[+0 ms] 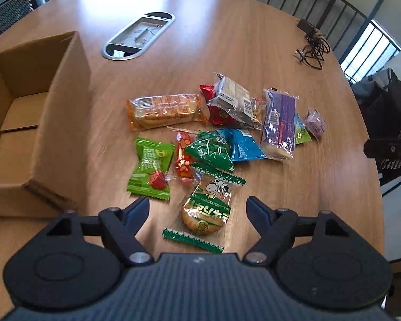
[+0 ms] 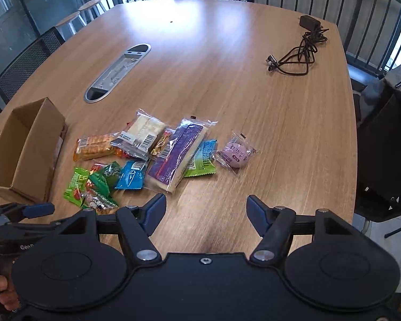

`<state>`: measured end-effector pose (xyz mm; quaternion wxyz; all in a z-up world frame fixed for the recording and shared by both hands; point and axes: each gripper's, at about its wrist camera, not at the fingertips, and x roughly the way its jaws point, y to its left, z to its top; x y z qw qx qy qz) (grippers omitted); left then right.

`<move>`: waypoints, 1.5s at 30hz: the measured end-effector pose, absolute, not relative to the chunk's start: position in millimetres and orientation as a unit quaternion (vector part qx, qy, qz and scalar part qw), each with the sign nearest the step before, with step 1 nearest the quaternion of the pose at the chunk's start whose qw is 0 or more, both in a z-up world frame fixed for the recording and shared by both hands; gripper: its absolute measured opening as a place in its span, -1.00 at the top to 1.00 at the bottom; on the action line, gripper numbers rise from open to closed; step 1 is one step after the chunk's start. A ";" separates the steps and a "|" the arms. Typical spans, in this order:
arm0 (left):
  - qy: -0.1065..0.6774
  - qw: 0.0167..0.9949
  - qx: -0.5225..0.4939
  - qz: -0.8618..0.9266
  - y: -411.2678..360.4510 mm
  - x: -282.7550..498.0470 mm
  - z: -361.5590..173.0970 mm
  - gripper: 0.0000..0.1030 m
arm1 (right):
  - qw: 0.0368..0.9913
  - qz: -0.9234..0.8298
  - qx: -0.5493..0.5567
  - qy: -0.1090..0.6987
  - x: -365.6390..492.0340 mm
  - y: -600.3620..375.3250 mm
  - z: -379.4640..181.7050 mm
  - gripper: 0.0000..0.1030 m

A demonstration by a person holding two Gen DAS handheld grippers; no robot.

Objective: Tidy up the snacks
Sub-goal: 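Move the left tool to the green-wrapped cookie while the right tool approaches the purple bar, then close the left tool on the green cookie while the right tool grasps the purple bar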

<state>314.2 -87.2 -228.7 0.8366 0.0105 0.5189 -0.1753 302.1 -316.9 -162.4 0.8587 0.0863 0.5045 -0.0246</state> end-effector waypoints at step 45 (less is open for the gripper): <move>0.518 0.835 -0.061 -0.178 -59.6 349.9 -209.0 0.10 | 0.827 -0.065 0.095 0.550 383.9 -255.1 -241.7 0.38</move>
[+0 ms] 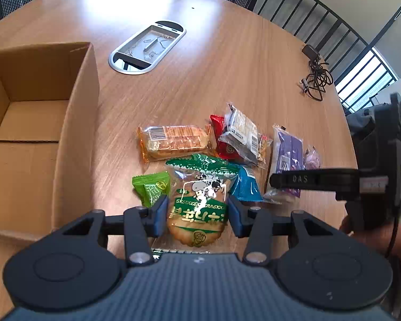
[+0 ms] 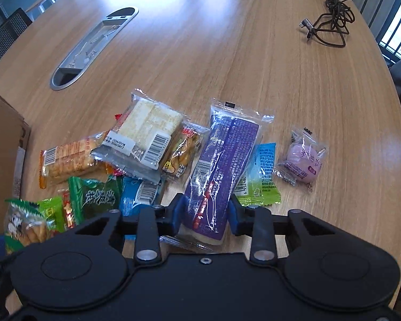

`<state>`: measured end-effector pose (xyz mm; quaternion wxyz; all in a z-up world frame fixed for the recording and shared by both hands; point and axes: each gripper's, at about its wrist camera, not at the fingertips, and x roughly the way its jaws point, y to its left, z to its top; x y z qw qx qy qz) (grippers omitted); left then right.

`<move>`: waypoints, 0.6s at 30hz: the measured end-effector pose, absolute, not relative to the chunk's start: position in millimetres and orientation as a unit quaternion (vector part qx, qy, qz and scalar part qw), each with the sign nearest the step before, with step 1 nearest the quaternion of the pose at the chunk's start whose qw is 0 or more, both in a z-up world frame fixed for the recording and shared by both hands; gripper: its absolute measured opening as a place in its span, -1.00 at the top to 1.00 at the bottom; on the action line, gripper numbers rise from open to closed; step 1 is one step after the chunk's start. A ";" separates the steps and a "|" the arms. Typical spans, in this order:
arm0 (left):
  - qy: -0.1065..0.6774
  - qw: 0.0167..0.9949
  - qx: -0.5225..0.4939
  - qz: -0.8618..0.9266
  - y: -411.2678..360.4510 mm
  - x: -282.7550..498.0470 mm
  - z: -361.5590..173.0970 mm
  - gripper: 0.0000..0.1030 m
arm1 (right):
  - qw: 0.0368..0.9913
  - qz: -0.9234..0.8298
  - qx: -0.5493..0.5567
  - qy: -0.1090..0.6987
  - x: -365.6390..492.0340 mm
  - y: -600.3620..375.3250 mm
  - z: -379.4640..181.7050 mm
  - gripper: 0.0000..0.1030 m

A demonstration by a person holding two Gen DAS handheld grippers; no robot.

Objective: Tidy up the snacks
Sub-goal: 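Close the left tool on the green cookie while the right tool grasps the purple bar, then carry the green cookie into the box with the left tool while the right tool carries the purple bar there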

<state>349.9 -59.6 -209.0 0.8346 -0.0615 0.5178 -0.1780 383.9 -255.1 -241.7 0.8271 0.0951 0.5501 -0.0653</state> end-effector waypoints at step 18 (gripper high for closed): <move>0.465 0.871 -0.061 -0.146 -37.2 313.7 -144.4 0.10 | 0.869 0.004 0.108 0.482 325.8 -227.4 -160.7 0.41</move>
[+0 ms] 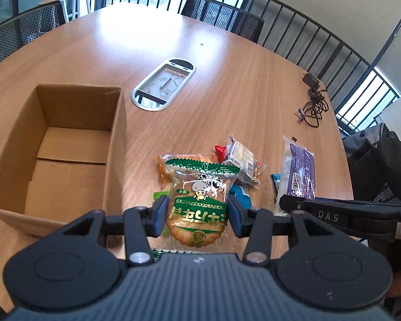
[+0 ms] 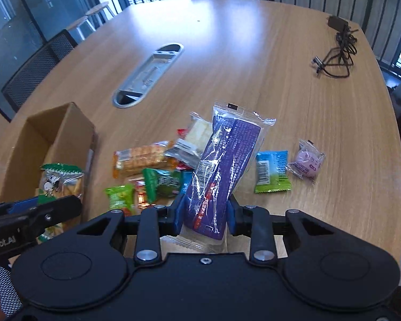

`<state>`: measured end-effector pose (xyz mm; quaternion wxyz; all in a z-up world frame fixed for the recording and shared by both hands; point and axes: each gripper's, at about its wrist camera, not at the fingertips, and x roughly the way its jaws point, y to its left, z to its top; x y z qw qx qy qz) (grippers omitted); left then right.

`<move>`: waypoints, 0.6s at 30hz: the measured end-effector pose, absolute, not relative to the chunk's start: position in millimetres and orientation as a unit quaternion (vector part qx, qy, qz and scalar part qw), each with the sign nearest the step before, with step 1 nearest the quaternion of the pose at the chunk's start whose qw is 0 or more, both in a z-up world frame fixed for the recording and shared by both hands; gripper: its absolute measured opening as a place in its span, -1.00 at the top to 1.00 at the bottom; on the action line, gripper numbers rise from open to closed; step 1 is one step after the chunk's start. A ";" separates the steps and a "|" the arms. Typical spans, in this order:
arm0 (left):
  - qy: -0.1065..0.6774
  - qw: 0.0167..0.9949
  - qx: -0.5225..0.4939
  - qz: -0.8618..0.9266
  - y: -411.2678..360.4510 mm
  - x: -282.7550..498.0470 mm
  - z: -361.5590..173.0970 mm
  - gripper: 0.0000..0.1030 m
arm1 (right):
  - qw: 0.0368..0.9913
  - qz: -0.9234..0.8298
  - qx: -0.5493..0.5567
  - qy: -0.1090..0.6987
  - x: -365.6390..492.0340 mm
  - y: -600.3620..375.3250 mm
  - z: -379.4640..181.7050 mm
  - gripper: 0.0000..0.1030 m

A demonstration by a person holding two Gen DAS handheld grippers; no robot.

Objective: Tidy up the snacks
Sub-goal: 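Carry the green cookie into the box with the left tool while the right tool carries the purple bar there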

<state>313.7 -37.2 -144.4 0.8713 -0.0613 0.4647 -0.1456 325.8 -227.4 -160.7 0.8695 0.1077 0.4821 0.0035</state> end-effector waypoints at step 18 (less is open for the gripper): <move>0.426 0.899 -0.081 -0.057 42.6 319.0 -109.8 0.10 | 0.900 0.079 0.087 0.419 324.4 -167.9 -112.3 0.41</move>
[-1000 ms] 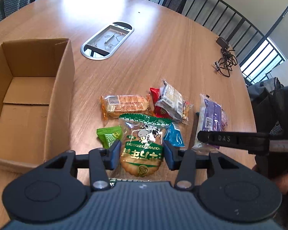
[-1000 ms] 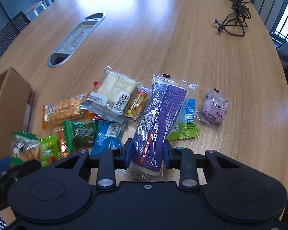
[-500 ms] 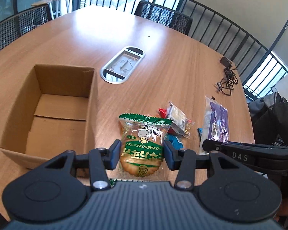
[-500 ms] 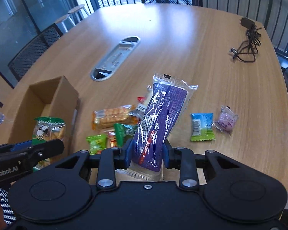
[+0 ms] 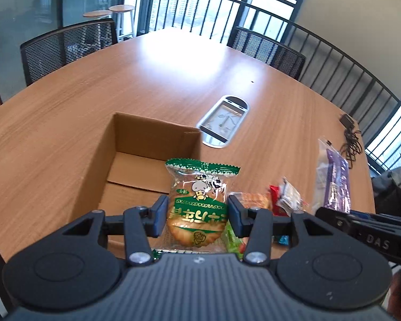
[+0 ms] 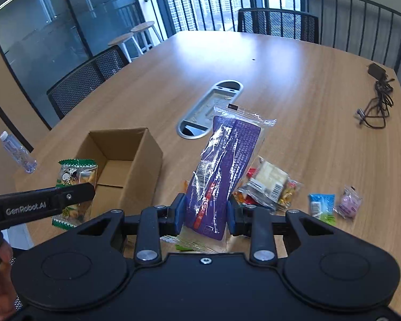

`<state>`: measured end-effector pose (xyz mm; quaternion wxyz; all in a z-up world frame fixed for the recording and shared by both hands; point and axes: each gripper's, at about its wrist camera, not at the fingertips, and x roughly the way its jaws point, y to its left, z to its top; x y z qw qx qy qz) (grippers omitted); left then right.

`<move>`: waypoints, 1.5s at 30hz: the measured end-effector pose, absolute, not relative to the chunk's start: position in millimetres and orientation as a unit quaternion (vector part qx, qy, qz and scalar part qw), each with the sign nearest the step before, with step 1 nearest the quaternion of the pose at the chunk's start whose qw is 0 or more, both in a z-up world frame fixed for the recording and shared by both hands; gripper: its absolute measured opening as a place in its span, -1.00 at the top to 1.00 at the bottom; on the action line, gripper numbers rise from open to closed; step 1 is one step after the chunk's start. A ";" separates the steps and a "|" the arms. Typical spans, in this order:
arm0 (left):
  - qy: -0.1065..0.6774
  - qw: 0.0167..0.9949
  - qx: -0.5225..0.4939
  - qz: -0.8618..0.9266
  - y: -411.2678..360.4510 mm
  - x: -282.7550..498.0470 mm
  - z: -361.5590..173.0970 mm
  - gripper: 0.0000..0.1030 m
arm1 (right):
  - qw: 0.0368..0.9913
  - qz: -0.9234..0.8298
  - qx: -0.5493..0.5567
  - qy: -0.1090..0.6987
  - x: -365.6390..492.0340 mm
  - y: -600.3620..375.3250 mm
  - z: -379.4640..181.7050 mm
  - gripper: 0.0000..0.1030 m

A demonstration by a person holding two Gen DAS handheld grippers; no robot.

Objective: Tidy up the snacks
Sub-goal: 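Carry the green cookie into the box with the left tool while the right tool carries the purple bar there, then open both tools to drop the snacks in the box and withdraw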

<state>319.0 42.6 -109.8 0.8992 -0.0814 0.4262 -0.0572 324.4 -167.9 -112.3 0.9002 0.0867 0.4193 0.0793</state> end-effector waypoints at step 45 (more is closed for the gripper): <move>0.397 0.901 -0.143 0.098 156.1 306.3 -104.1 -0.89 | 0.879 0.219 0.041 0.421 356.4 -54.3 -119.8 0.01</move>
